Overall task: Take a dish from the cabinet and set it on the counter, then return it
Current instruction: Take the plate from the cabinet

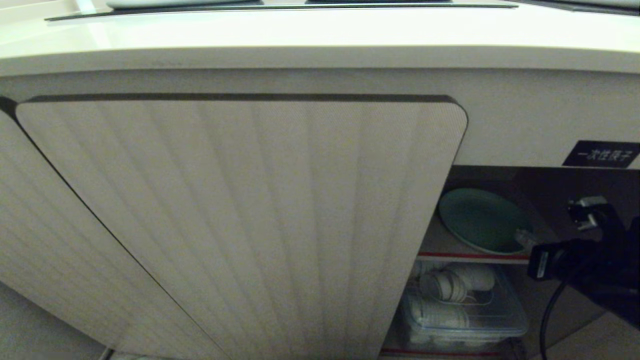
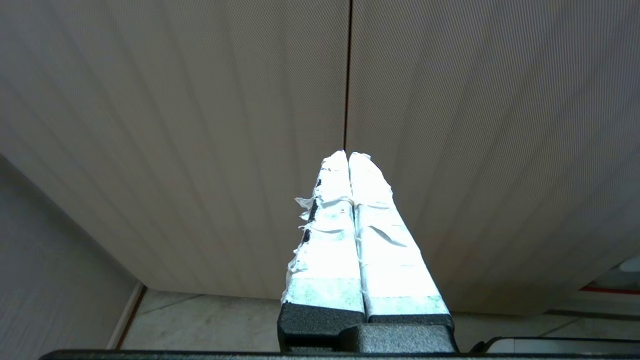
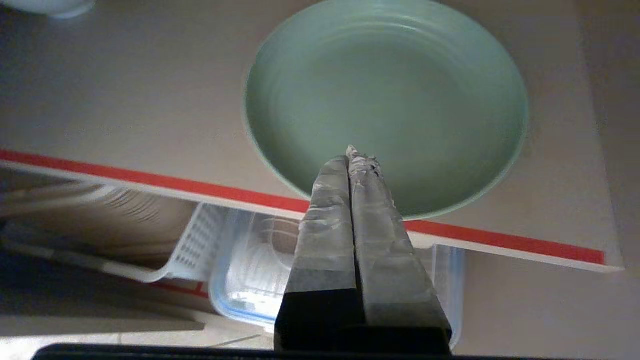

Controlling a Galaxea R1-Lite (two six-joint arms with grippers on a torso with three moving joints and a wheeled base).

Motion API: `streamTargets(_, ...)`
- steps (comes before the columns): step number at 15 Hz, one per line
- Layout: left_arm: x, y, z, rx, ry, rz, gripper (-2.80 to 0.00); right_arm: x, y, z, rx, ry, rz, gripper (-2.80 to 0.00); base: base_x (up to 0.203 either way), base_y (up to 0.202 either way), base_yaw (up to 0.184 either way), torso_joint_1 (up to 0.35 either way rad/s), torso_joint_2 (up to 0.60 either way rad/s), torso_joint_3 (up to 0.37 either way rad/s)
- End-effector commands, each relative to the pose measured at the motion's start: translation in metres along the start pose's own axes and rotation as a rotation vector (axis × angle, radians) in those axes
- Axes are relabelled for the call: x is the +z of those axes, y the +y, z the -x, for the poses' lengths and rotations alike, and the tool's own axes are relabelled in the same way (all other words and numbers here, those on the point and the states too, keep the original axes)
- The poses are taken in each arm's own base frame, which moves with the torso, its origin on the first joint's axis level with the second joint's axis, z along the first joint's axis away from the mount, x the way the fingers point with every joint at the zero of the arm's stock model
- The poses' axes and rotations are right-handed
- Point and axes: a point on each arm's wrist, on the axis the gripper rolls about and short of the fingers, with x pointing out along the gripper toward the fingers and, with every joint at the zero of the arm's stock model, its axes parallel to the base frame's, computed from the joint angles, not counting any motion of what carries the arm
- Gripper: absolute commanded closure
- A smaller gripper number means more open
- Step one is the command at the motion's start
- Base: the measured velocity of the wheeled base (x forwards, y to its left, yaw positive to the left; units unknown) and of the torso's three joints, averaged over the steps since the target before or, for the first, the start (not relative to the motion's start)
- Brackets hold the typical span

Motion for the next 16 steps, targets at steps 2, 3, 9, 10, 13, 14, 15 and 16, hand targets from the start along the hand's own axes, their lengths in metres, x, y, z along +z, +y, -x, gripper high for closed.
streamTargets(2, 0.000, 0.000, 0.000, 0.001, 0.000, 0.000, 0.00, -0.001, 0.000, -0.005, -0.067, 0.001, 0.002, 0.00, 0.000, 0.000, 0.000, 0.000, 0.00, 0.000)
streamTargets(3, 0.000, 0.000, 0.000, 0.000, 0.000, 0.000, 0.00, -0.001, 0.000, -0.006, -0.083, 0.004, 0.002, 0.00, 0.000, 0.000, 0.000, 0.000, 0.00, 0.000)
streamTargets(9, 0.000, 0.000, 0.000, 0.000, 0.000, 0.000, 0.00, 0.003, -0.002, -0.016, -0.196, -0.005, -0.014, 0.00, 0.000, 0.000, 0.000, 0.000, 0.00, 0.000)
streamTargets(10, 0.000, 0.000, 0.000, 0.001, 0.000, 0.000, 0.00, 0.002, -0.002, -0.017, -0.206, -0.001, -0.014, 0.00, 0.000, 0.000, 0.000, 0.000, 0.00, 0.000)
streamTargets(13, 0.000, 0.000, 0.000, 0.001, 0.000, 0.000, 0.00, 0.006, -0.003, -0.018, -0.230, -0.024, -0.013, 0.00, 0.000, 0.000, 0.000, 0.000, 0.00, 0.000)
streamTargets(14, 0.000, 0.000, 0.000, 0.001, 0.000, 0.000, 0.00, 0.009, -0.004, -0.020, -0.260, -0.049, -0.009, 0.00, 0.000, 0.000, 0.000, 0.000, 0.00, 0.000)
streamTargets(15, 0.000, 0.000, 0.000, 0.000, 0.000, 0.000, 0.00, 0.011, -0.004, -0.020, -0.271, -0.062, 0.002, 0.00, 0.000, 0.000, 0.000, 0.000, 0.00, 0.000)
streamTargets(16, 0.000, 0.000, 0.000, 0.000, 0.000, 0.000, 0.00, 0.011, -0.004, -0.020, -0.271, -0.066, 0.009, 0.00, 0.000, 0.000, 0.000, 0.000, 0.00, 0.000)
